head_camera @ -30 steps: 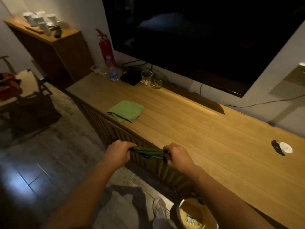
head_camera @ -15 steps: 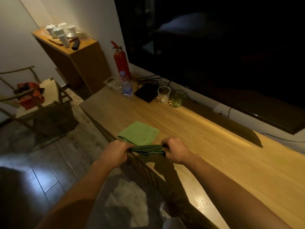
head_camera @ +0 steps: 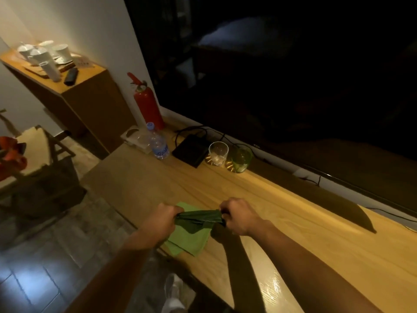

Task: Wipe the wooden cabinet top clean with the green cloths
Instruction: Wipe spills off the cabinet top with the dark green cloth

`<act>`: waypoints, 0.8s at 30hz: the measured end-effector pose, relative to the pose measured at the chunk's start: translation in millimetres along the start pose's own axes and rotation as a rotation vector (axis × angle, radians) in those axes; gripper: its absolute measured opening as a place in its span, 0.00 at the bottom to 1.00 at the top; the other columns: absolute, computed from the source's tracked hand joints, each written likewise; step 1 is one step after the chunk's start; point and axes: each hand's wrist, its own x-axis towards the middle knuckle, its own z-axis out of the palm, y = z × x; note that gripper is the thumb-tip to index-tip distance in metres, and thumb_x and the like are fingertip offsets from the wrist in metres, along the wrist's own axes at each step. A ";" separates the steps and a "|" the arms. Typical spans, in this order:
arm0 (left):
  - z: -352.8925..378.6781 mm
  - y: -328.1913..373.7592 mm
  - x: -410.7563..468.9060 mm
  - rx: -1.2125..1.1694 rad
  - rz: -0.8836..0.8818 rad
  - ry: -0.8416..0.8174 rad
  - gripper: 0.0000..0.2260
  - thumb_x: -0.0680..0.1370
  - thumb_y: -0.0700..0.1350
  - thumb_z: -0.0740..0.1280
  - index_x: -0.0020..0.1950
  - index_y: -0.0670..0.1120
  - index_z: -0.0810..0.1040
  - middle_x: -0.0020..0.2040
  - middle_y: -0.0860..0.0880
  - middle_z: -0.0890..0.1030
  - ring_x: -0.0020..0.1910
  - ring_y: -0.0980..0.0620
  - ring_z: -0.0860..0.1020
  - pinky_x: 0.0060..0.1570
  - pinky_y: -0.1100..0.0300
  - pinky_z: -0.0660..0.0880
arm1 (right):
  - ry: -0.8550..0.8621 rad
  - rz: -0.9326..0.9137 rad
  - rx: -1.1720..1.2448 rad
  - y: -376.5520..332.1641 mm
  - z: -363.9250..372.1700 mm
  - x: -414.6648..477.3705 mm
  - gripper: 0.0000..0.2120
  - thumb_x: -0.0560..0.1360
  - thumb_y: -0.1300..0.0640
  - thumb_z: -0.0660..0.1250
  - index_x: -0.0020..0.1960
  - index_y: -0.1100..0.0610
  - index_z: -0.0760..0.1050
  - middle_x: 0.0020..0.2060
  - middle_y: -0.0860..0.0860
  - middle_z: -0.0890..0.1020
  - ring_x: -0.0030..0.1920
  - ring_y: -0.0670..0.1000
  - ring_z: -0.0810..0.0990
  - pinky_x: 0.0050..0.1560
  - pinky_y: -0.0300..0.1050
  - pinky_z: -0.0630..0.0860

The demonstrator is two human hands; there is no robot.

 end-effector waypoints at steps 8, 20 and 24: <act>-17.5 -51.4 116.2 0.045 0.167 -0.064 0.15 0.78 0.39 0.63 0.60 0.55 0.79 0.50 0.48 0.82 0.47 0.49 0.80 0.44 0.57 0.77 | 0.101 0.224 0.016 -0.2 6.4 75.1 0.11 0.77 0.58 0.65 0.58 0.52 0.79 0.52 0.51 0.78 0.52 0.52 0.76 0.51 0.47 0.76; 29.7 -105.4 224.3 0.171 0.392 -0.086 0.21 0.78 0.38 0.63 0.69 0.53 0.73 0.65 0.49 0.78 0.61 0.51 0.77 0.62 0.55 0.75 | 0.209 0.528 -0.102 0.7 42.3 151.3 0.13 0.76 0.59 0.67 0.61 0.51 0.76 0.54 0.51 0.78 0.52 0.53 0.76 0.47 0.45 0.73; 46.2 -119.1 217.5 0.156 0.449 -0.111 0.27 0.77 0.33 0.61 0.74 0.52 0.68 0.75 0.51 0.69 0.74 0.51 0.66 0.71 0.54 0.67 | 0.131 0.588 -0.104 0.9 66.9 145.3 0.14 0.77 0.59 0.65 0.62 0.51 0.77 0.56 0.52 0.79 0.55 0.55 0.76 0.48 0.47 0.74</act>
